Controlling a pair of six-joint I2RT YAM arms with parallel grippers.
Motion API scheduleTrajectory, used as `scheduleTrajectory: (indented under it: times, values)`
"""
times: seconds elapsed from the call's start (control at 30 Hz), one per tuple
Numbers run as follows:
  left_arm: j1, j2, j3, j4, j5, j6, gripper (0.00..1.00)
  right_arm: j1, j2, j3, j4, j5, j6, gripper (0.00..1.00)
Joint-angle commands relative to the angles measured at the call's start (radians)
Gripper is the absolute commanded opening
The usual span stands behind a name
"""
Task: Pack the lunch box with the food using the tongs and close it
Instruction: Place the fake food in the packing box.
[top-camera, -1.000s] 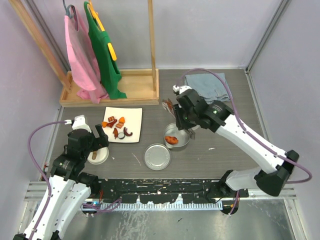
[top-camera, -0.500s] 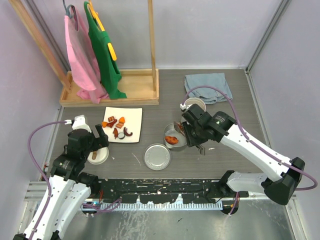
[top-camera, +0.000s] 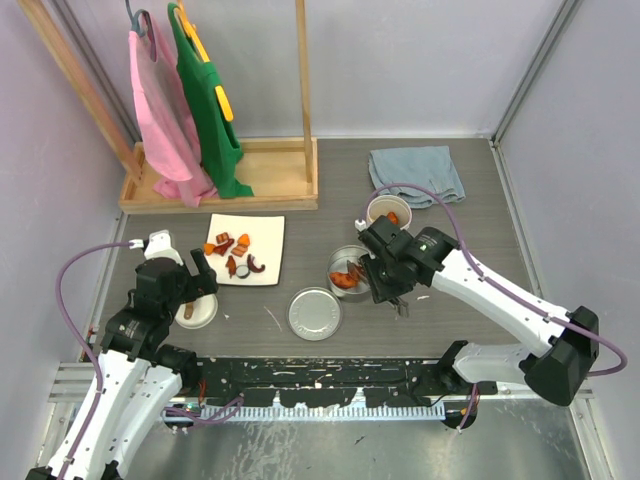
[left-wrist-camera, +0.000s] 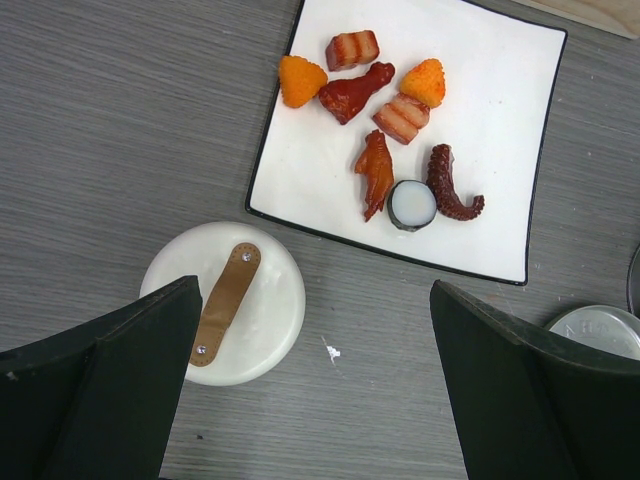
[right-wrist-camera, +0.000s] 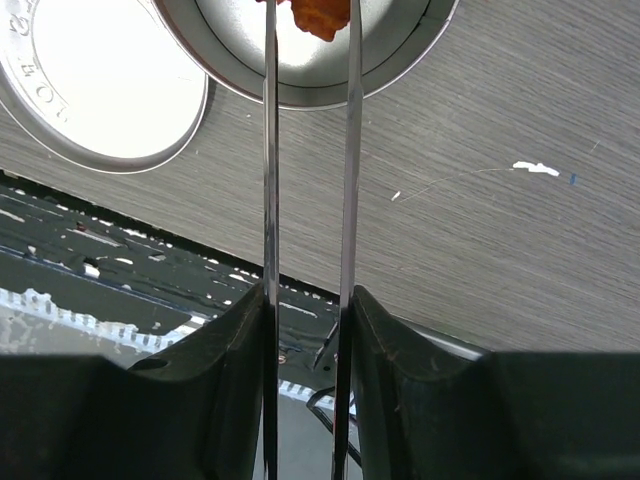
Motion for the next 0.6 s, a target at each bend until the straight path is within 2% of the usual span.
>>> scheduleTrajectory:
  times: [0.0,0.57]
  values:
    - [0.004,0.003,0.018,0.031,-0.001,-0.005,0.98,0.002,0.021,-0.012,0.071,-0.004,-0.007,0.4]
    - [0.003,0.005,0.017,0.031,0.002,-0.004,0.98,0.002,0.058,-0.034,0.155,0.008,-0.001,0.42]
